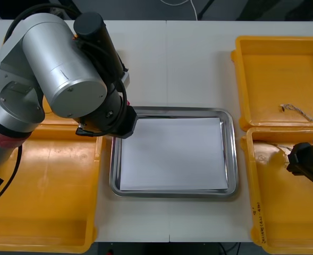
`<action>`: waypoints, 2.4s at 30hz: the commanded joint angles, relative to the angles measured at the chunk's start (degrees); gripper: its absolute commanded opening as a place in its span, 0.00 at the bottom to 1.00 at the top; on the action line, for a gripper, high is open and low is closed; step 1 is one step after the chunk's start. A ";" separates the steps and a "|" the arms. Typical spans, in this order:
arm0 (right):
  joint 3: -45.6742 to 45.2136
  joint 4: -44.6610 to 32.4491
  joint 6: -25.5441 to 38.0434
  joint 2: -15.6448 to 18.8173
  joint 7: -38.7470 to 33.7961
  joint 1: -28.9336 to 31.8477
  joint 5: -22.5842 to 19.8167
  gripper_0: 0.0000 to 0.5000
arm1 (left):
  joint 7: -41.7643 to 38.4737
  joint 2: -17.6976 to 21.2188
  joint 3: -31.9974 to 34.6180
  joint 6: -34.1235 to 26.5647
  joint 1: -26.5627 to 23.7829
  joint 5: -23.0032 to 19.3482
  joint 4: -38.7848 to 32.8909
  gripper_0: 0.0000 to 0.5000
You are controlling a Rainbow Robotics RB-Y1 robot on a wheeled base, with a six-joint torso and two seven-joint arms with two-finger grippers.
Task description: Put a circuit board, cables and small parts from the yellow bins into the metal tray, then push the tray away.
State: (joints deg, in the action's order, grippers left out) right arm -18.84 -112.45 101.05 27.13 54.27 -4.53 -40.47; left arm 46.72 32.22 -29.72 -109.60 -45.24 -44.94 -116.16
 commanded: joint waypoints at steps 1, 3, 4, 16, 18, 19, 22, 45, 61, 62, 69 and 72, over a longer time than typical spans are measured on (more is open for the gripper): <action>-2.52 -4.62 0.64 3.98 -1.28 2.77 -2.94 0.00 | -6.55 -1.28 -3.15 -0.40 -2.66 0.73 -0.30 0.00; -2.61 -6.73 0.64 4.59 -1.28 4.70 -3.47 0.00 | -7.17 -1.63 -4.56 -0.40 -2.66 0.91 -0.30 0.00; -2.61 -7.17 0.55 4.68 -1.28 5.14 -3.56 0.00 | -7.34 -1.72 -4.91 -0.40 -2.66 1.08 -0.30 0.00; -2.61 -13.50 -0.94 5.12 -1.19 13.76 -4.79 0.00 | -10.07 -2.86 -12.82 -0.40 -2.57 3.10 -0.56 0.00; -2.61 -13.85 -1.47 5.12 -1.10 14.90 -5.05 0.00 | -10.33 -3.30 -13.44 -0.40 -2.22 4.16 -0.56 0.00; -2.61 -14.03 -1.82 5.12 -1.01 15.60 -5.32 0.00 | -10.51 -3.74 -13.53 -0.40 -1.69 4.77 -0.65 0.00; -2.61 -14.29 -2.88 5.12 -0.75 17.53 -5.93 0.00 | -10.68 -4.09 -13.53 0.26 -0.02 5.74 -1.18 0.00; -0.94 -14.38 -10.79 7.32 2.42 25.80 -4.26 0.00 | -12.18 -4.00 -17.66 8.96 8.59 10.57 -3.20 0.00; -0.94 -14.38 -10.70 7.23 2.68 25.36 -3.21 1.00 | -15.16 -2.60 -23.37 13.09 10.18 13.03 -3.20 0.00; -0.94 -14.38 -10.70 7.23 2.59 25.27 -3.21 1.00 | -15.34 -2.60 -23.63 13.27 10.09 13.21 -3.11 0.00; -1.47 -14.38 -10.26 7.85 2.77 23.69 -3.56 1.00 | -15.87 -2.51 -23.81 13.71 10.70 13.56 -3.11 0.00; -1.82 -14.38 -9.12 8.99 3.12 21.31 -3.91 1.00 | -15.69 -2.42 -23.98 13.71 10.79 13.56 -3.11 0.00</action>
State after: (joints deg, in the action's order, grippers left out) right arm -19.72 -125.09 90.84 32.76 54.62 19.27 -44.23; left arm 35.69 29.58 -52.85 -96.64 -35.56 -32.05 -117.07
